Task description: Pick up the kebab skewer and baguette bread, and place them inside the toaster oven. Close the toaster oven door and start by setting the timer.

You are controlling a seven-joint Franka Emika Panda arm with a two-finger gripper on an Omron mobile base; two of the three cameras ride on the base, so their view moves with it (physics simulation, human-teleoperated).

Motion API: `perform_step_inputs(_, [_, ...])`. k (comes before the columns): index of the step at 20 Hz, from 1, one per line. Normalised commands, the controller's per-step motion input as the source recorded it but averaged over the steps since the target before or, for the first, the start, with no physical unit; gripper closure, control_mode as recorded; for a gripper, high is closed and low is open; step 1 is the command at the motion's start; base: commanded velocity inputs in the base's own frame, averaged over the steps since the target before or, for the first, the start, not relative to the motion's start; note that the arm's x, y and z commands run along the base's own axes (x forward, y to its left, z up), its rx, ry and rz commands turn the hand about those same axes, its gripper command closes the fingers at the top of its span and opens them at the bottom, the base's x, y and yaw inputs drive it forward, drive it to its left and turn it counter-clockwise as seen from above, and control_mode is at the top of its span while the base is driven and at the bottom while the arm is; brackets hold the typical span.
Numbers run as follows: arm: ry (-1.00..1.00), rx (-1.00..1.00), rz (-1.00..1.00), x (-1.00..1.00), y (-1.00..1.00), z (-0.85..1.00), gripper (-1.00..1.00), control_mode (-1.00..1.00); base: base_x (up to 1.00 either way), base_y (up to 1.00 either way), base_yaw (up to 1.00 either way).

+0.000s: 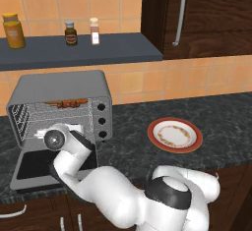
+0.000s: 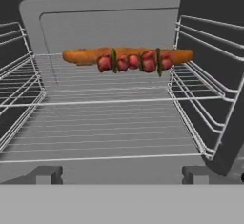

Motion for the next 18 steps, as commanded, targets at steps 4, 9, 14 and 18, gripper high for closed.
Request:
perform_step_inputs(4, [0.14, 0.0, 0.0, -0.78, 0.07, 0.06, -1.0, -1.0, 0.0, 0.0, 0.0])
perform_step_inputs(9, [0.21, 0.0, 0.0, -0.74, 0.1, 0.0, -1.0, -1.0, 0.0, 0.0, 0.0])
perform_step_inputs(14, [0.21, 0.0, 0.0, -0.85, 0.12, -0.01, -1.0, -1.0, 0.0, 0.0, 0.0])
perform_step_inputs(18, [0.13, 0.0, 0.0, -0.94, 0.03, -0.17, -1.0, -1.0, 0.0, 0.0, 0.0])
